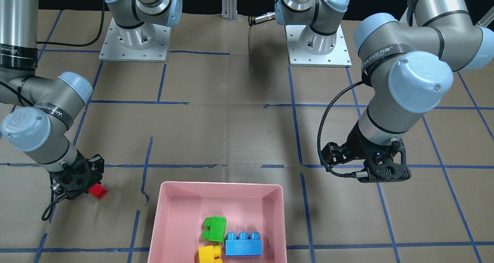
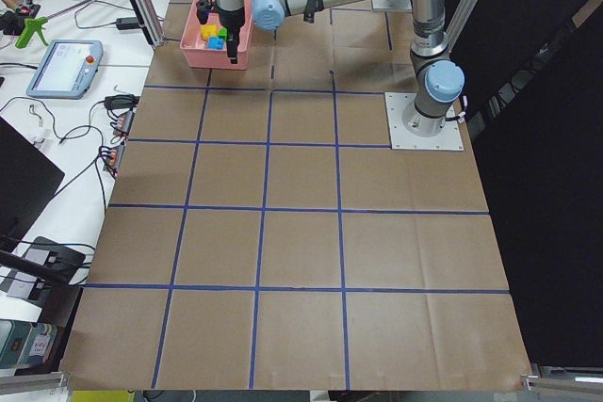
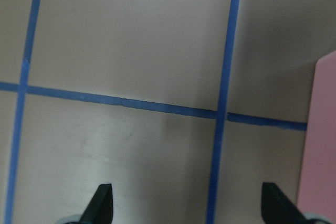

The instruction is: Put all blocks into box

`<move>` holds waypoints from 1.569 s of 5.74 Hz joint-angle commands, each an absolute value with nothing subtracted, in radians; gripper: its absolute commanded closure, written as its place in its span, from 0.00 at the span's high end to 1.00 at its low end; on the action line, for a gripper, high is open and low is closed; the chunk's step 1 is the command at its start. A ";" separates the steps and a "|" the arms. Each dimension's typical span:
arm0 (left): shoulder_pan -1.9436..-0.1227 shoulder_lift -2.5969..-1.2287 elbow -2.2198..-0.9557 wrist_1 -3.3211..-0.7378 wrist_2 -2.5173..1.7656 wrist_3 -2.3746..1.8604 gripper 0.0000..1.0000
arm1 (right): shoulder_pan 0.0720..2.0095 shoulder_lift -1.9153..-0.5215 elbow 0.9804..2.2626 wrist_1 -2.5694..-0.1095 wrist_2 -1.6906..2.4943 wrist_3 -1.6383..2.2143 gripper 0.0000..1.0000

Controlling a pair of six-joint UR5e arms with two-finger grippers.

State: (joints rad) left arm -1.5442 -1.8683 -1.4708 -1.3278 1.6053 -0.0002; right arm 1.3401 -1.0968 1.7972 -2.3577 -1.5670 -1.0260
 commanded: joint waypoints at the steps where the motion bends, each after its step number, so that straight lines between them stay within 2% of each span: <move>1: -1.644 -1.774 -1.505 -1.370 1.606 -0.031 0.99 | 1.341 -1.129 1.726 -2.341 -1.569 -1.010 0.16; 2: -1.673 -1.746 -1.514 -1.373 1.608 -0.034 1.00 | 1.341 -1.141 1.616 -2.219 -1.569 -0.965 0.16; 4: -1.655 -1.627 -1.516 -1.535 1.608 -0.034 1.00 | 1.348 -1.126 1.307 -1.873 -1.553 -0.672 0.16; 5: -1.641 -1.632 -1.517 -1.558 1.606 -0.022 0.99 | 1.359 -1.099 1.214 -1.786 -1.484 -0.494 0.16; 7: -1.640 -1.643 -1.516 -1.543 1.603 -0.034 0.99 | 1.542 -1.043 1.166 -1.810 -1.471 -0.132 0.16; 9: -1.638 -1.643 -1.517 -1.542 1.600 -0.032 1.00 | 1.720 -0.906 1.042 -1.836 -1.482 0.128 0.16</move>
